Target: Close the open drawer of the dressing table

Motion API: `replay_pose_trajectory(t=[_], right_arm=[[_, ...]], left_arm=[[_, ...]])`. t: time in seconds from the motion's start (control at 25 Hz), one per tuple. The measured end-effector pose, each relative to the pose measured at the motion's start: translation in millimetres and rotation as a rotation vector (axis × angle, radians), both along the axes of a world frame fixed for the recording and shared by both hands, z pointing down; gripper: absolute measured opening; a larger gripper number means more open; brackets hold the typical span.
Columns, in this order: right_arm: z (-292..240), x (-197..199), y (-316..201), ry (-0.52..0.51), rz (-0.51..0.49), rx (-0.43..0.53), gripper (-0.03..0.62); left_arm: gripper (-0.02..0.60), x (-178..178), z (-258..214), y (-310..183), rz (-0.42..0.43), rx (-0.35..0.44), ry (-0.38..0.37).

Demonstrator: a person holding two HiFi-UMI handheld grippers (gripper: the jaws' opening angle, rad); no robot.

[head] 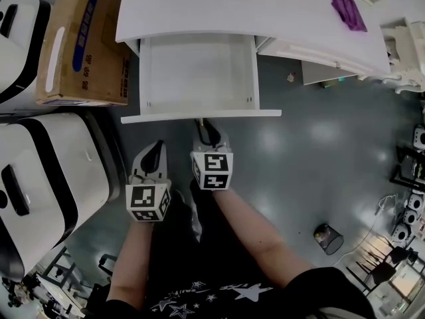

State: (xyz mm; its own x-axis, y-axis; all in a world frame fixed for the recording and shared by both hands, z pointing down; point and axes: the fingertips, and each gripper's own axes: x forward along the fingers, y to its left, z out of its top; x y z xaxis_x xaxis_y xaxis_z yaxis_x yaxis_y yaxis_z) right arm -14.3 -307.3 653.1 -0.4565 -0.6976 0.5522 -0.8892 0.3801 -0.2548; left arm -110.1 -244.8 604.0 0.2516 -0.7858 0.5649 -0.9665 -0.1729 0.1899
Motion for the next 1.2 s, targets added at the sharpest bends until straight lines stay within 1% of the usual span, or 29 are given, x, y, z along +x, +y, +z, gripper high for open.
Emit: replay_pose_trajectory(t=[0.12, 0.24, 0.52, 0.84, 1.2], right_arm=[[-0.5, -0.5, -11.0, -0.006, -0.001, -0.007, 0.089], [-0.5, -3.7, -24.5, -0.001, 0.011, -0.004, 0.089], [0.0, -10.0, -58.3, -0.018, 0.01, 0.005, 0.089], [-0.1, -15.9, -89.4, 0.053, 0.011, 0.007, 0.089], [-0.5, -18.8, -124.4, 0.094, 0.047, 0.026, 0.091]], left_arm=[[0.009, -3.0, -8.3, -19.0, -0.032, 0.036, 0.005], [0.009, -9.6, -10.1, -35.4, -0.044, 0.064, 0.0], [0.009, -21.9, -9.2, -51.5, -0.046, 0.076, 0.016], [0.009, -24.2, -1.0, -87.1, 0.026, 0.072, 0.047], [0.009, -33.2, 0.5, -135.1, 0.081, 0.062, 0.068]])
